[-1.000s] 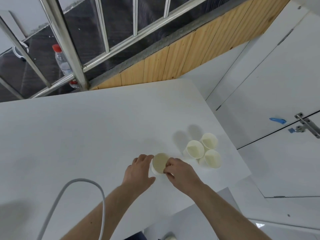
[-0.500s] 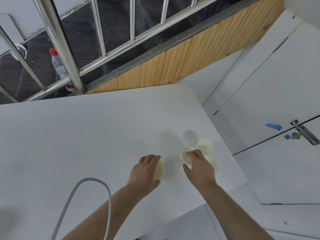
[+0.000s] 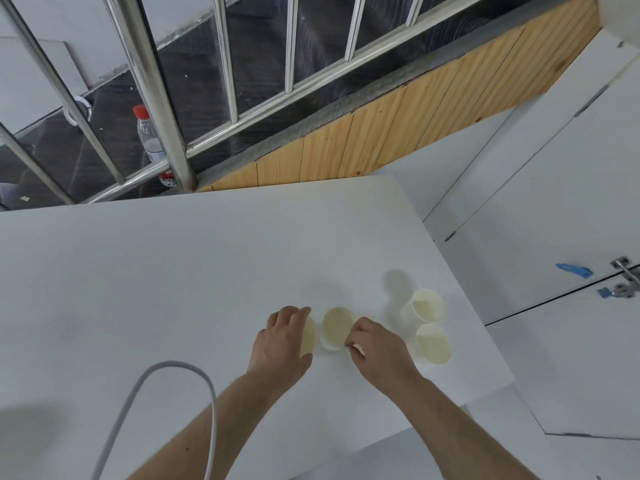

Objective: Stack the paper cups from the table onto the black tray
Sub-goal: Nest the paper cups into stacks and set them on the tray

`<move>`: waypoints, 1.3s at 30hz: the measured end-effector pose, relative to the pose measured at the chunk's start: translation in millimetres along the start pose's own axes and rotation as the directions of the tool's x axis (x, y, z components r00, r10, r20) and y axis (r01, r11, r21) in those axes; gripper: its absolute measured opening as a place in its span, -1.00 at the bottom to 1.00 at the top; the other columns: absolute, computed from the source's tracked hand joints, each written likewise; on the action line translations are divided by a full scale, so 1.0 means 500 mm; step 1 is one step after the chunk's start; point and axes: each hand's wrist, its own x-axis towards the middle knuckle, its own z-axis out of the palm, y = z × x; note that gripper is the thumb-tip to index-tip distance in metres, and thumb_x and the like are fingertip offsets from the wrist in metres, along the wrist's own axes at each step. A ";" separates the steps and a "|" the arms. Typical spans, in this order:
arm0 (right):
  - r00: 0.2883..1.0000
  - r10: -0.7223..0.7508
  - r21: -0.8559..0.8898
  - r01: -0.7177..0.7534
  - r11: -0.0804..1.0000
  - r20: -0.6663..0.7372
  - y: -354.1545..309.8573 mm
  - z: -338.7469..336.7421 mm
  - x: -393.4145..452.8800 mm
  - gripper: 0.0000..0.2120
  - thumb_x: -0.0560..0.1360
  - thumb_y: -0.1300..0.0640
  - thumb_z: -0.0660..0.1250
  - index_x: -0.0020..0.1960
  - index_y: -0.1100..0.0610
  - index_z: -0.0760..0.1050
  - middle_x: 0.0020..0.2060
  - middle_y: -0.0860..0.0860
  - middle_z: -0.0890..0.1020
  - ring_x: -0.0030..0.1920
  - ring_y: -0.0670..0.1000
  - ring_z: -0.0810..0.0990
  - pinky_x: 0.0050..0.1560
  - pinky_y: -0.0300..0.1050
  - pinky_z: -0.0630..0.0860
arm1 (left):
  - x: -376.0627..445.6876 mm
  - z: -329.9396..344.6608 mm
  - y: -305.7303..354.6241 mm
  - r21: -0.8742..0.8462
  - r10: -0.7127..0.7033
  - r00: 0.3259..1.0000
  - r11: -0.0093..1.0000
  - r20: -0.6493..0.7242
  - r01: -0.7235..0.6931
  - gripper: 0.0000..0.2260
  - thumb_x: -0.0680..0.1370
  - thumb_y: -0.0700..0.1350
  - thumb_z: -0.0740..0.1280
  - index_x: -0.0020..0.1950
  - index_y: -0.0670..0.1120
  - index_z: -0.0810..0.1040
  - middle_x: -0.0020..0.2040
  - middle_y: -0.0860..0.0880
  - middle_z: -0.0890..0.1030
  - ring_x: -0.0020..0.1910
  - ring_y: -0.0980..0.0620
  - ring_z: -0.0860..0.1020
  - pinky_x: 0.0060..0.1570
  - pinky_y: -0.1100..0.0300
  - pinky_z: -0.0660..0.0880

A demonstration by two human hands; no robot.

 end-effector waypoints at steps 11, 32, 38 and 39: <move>0.994 0.042 -0.006 -0.042 0.999 0.105 -0.033 0.003 0.023 -0.13 0.42 -0.08 0.42 0.56 -0.04 0.00 0.50 -0.08 0.01 0.48 -0.02 0.07 0.22 -0.09 0.48 | -0.014 -0.002 -0.011 0.032 -0.018 0.999 0.999 0.039 0.017 -0.36 0.49 -0.07 0.34 0.50 0.04 0.13 0.45 0.06 0.21 0.41 0.00 0.23 0.20 0.14 0.42; 0.937 -0.346 0.122 0.349 0.929 -0.047 -0.255 -0.010 -0.048 -0.34 0.45 0.12 0.38 0.49 -0.01 0.23 0.36 -0.10 0.27 0.37 -0.06 0.27 0.06 -0.19 0.48 | -0.300 -0.094 -0.057 -0.075 -0.280 0.911 0.960 -0.304 0.270 -0.36 0.48 -0.09 0.31 0.52 -0.01 0.14 0.46 0.04 0.21 0.40 -0.02 0.23 0.12 0.19 0.43; 0.894 -0.446 0.159 0.447 0.880 -0.048 -0.349 0.014 -0.100 -0.35 0.45 0.10 0.39 0.48 -0.01 0.25 0.35 -0.10 0.28 0.36 -0.05 0.27 0.09 -0.15 0.49 | -0.436 -0.110 -0.094 -0.107 -0.398 0.836 0.916 -0.378 0.387 -0.35 0.46 -0.08 0.33 0.51 0.00 0.15 0.46 0.04 0.22 0.40 -0.02 0.24 0.16 0.16 0.45; 0.883 -0.466 0.160 0.467 0.870 -0.048 -0.370 0.018 -0.108 -0.35 0.45 0.10 0.39 0.48 -0.01 0.25 0.35 -0.10 0.28 0.36 -0.05 0.27 0.09 -0.16 0.49 | -0.459 -0.116 -0.101 -0.116 -0.415 0.821 0.908 -0.393 0.403 -0.35 0.46 -0.08 0.33 0.51 0.00 0.15 0.46 0.04 0.22 0.40 -0.02 0.24 0.15 0.16 0.45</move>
